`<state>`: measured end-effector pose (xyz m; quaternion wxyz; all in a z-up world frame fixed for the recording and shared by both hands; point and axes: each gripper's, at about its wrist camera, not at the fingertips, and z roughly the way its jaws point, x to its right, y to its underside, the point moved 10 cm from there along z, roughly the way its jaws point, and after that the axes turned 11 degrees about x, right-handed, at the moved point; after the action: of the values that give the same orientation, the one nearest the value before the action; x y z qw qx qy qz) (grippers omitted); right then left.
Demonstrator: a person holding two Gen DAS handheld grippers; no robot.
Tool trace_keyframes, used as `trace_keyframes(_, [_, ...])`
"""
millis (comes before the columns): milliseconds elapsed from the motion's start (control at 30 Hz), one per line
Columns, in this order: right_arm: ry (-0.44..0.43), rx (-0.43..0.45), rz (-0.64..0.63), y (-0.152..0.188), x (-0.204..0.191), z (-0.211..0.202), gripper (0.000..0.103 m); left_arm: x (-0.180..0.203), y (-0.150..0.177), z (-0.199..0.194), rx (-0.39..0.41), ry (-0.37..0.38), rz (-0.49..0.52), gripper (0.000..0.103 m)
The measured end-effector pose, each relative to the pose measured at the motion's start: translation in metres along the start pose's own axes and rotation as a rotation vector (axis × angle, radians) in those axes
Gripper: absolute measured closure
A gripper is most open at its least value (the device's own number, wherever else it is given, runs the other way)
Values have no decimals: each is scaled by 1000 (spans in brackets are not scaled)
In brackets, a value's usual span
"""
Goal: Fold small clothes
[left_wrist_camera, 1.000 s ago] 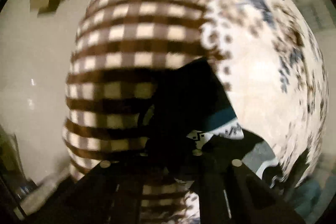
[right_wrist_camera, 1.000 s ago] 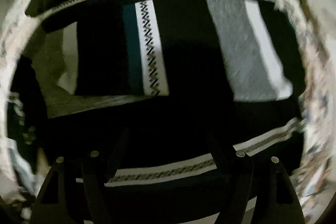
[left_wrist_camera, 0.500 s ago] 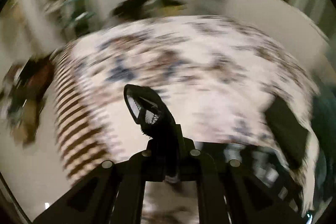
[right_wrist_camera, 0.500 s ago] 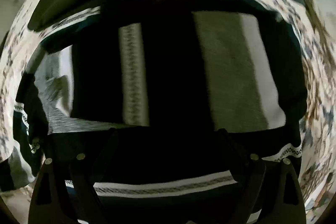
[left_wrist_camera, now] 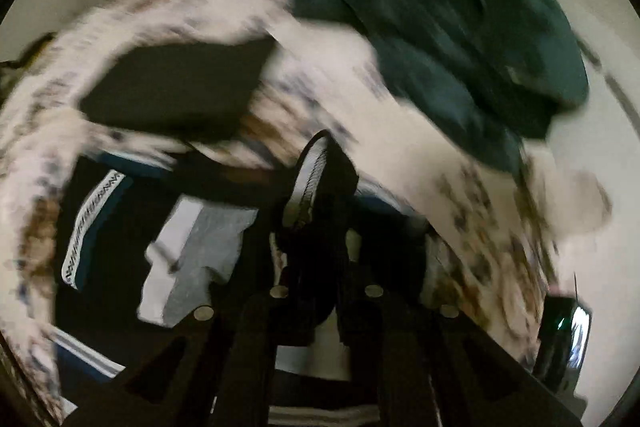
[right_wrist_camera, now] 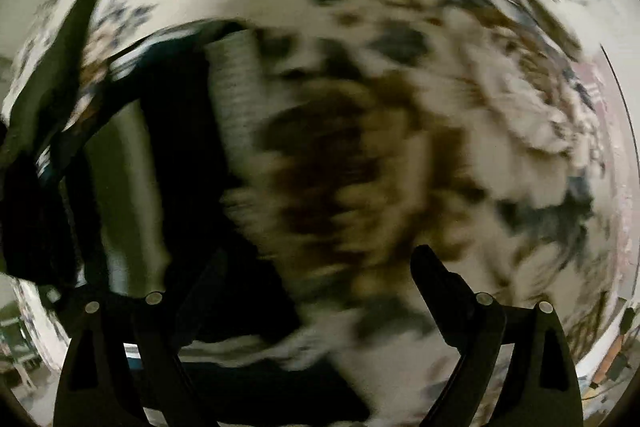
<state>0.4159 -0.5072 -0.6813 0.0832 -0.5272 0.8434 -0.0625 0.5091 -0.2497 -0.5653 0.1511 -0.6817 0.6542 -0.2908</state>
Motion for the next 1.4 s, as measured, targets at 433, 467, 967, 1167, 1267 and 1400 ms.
trace_keyframes(433, [-394,-31,148,-47,-11,-20,9,-145,0,-29,-18,-273,-28,10])
trace_keyframes(467, [-422,-37,139,-51,-26,-18,9,-165,2,-27,-21,-324,-27,10])
trace_keyframes(967, [-166,17,-124,-46,-117,16,95,-315,21,56,-110,-439,-152,4])
trace_keyframes(1167, [-170,-84,-140,-36,-119,14,69,-309,16,25,-87,-435,-116,5])
trace_keyframes(1267, [-216,-63,-160,-37,-111,-19,40,-286,17,-11,-32,-408,-83,5])
trace_keyframes(1400, [-243,-109,-220,-31,-98,-39,40,-229,53,-54,-39,-341,-59,5])
